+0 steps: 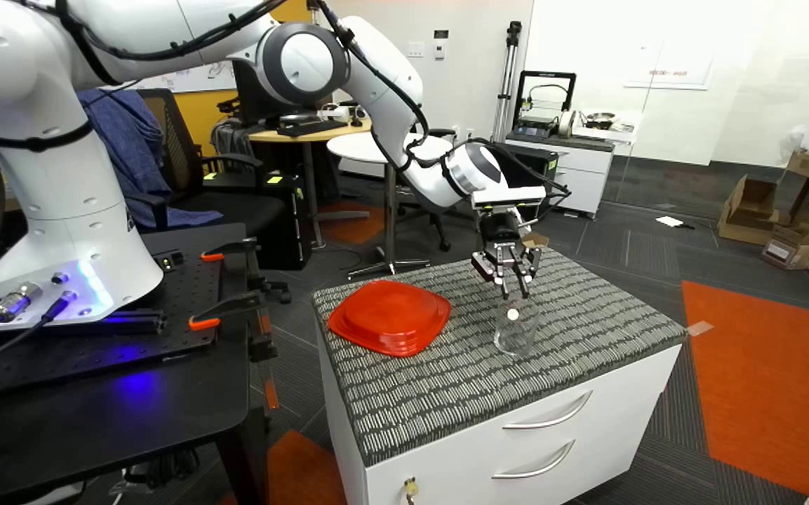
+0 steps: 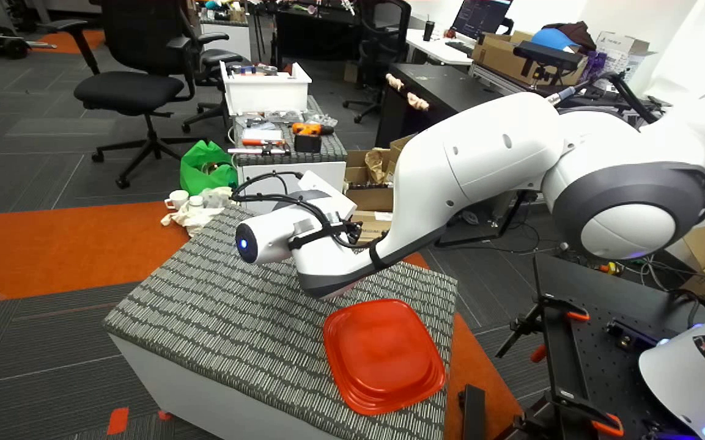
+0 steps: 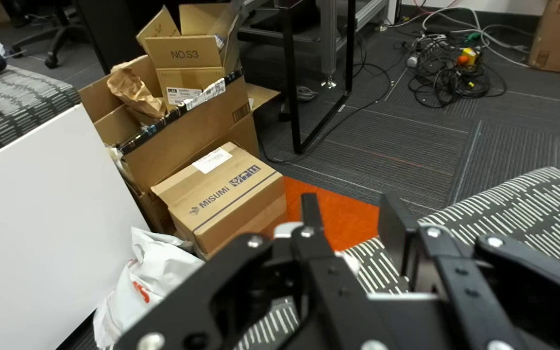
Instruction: Pick up the marker and put it in the cup
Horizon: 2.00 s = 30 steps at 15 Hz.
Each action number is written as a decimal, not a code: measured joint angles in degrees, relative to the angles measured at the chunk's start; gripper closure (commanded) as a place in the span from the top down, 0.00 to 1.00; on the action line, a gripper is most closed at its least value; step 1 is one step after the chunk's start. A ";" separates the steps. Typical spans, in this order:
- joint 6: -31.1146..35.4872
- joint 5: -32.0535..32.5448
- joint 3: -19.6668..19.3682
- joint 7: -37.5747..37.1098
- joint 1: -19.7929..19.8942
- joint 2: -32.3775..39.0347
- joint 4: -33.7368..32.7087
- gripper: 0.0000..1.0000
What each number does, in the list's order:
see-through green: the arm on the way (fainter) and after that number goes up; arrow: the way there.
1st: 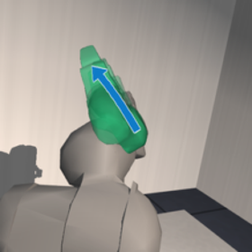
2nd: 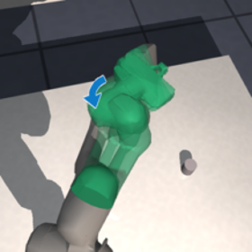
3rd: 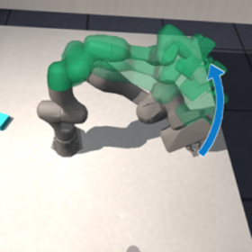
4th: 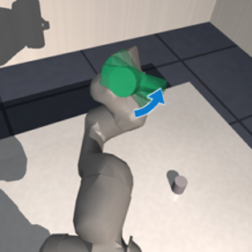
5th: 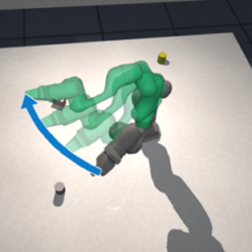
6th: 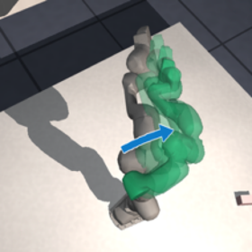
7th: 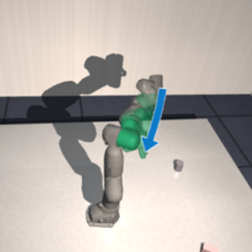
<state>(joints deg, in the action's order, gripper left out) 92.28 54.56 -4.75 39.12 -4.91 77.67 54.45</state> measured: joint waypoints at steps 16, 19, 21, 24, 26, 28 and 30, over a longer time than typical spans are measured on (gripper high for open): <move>-1.76 -0.65 0.16 -12.50 -2.27 -6.70 2.74 1.00; -0.90 -4.39 1.97 -18.89 -2.10 -10.27 5.93 1.00; 1.29 -7.29 3.56 -22.49 -1.69 -12.35 7.84 1.00; 7.04 -12.03 4.93 -27.03 -1.30 -14.47 10.33 1.00; 12.44 -14.74 5.10 -30.04 -1.10 -15.55 12.22 1.00; 18.92 -16.89 5.04 -33.15 -0.81 -16.70 14.57 1.00; 26.72 -18.12 4.77 -36.06 -0.57 -17.91 17.32 1.00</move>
<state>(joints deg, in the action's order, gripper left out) 119.00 36.44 0.02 3.06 -5.48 59.76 71.78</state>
